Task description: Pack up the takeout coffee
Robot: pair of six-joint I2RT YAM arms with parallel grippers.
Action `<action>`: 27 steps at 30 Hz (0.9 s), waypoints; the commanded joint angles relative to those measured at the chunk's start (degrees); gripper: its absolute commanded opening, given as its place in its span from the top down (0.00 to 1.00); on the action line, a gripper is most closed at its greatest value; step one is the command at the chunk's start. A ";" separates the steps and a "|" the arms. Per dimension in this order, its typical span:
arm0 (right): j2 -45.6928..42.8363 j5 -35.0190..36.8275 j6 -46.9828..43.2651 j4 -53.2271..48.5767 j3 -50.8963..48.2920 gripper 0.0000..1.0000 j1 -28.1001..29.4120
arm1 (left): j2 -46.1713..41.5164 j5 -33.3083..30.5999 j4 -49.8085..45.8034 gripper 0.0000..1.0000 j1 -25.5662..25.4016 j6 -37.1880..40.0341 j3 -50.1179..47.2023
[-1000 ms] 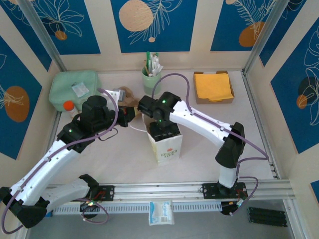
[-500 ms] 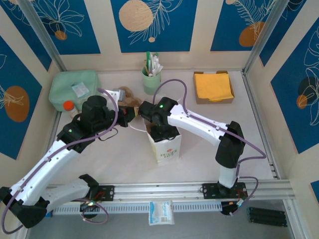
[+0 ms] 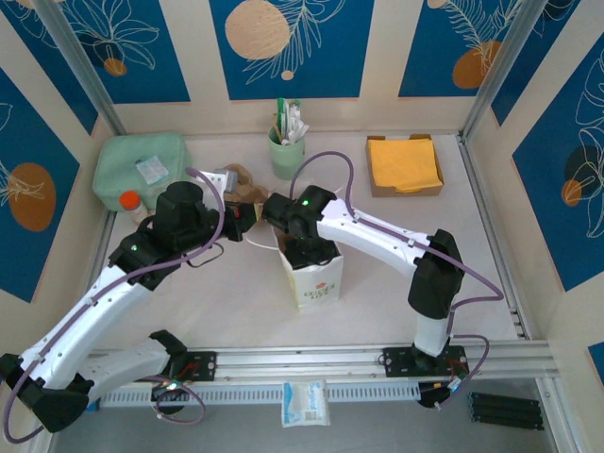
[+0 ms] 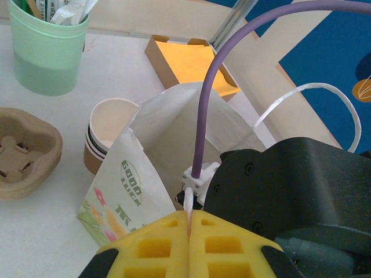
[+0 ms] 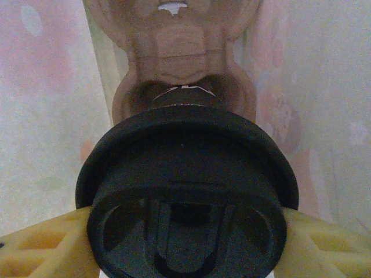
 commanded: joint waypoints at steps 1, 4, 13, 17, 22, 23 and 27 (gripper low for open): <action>-2.05 -1.10 1.08 0.02 -0.69 0.35 -0.22 | -0.44 -0.09 0.75 1.00 0.47 -0.75 -0.49; -2.03 -1.24 0.88 -0.06 -0.72 0.35 -0.29 | -0.49 -0.19 0.81 1.00 0.46 -0.76 -0.58; -1.91 -2.29 -0.06 -0.93 0.39 0.35 -0.53 | -0.40 0.02 0.99 1.00 0.44 -0.85 -0.58; -1.61 -2.99 -0.64 -1.30 0.75 0.35 -0.59 | -0.50 0.02 1.07 1.00 0.46 -0.95 -0.70; -1.08 -3.61 -1.63 -2.33 1.54 0.35 -0.79 | -0.43 0.03 1.14 1.00 0.51 -0.95 -0.73; -0.95 -3.64 -1.81 -2.51 1.80 0.35 -0.80 | -0.43 -0.02 1.15 1.00 0.50 -0.96 -0.69; -0.34 -3.82 -2.47 -3.00 2.70 0.35 -0.90 | -0.33 0.11 1.43 1.00 0.45 -1.15 -0.81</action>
